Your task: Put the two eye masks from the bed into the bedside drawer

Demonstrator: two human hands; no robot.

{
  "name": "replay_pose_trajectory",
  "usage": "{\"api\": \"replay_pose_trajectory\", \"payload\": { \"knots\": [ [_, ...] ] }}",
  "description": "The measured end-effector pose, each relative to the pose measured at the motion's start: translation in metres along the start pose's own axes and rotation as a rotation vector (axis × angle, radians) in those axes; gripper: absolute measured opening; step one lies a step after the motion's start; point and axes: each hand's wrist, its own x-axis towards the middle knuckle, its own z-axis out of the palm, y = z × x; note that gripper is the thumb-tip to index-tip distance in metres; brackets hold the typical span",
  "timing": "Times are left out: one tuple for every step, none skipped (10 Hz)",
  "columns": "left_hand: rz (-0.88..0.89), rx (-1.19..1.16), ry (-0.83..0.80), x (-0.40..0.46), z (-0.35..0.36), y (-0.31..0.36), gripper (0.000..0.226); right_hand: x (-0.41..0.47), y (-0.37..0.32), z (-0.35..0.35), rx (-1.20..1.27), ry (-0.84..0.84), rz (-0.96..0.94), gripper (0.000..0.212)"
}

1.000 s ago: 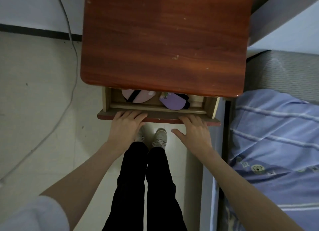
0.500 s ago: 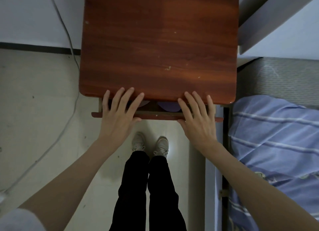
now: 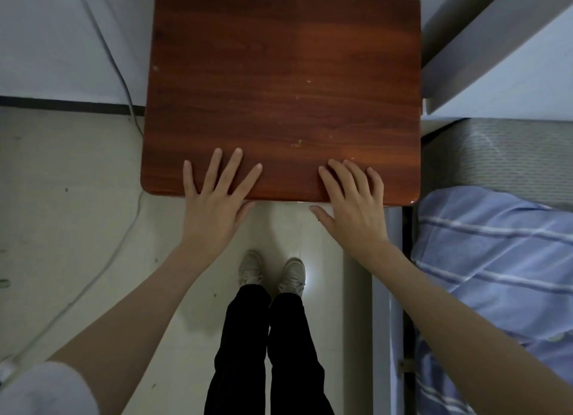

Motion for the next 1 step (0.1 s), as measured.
{"api": "replay_pose_trajectory", "payload": {
  "knots": [
    [0.003, -0.015, -0.022, 0.0008, -0.0024, -0.0019, 0.062, 0.0132, 0.0066, -0.0359, 0.694, 0.025, 0.173, 0.04]
  ]
}}
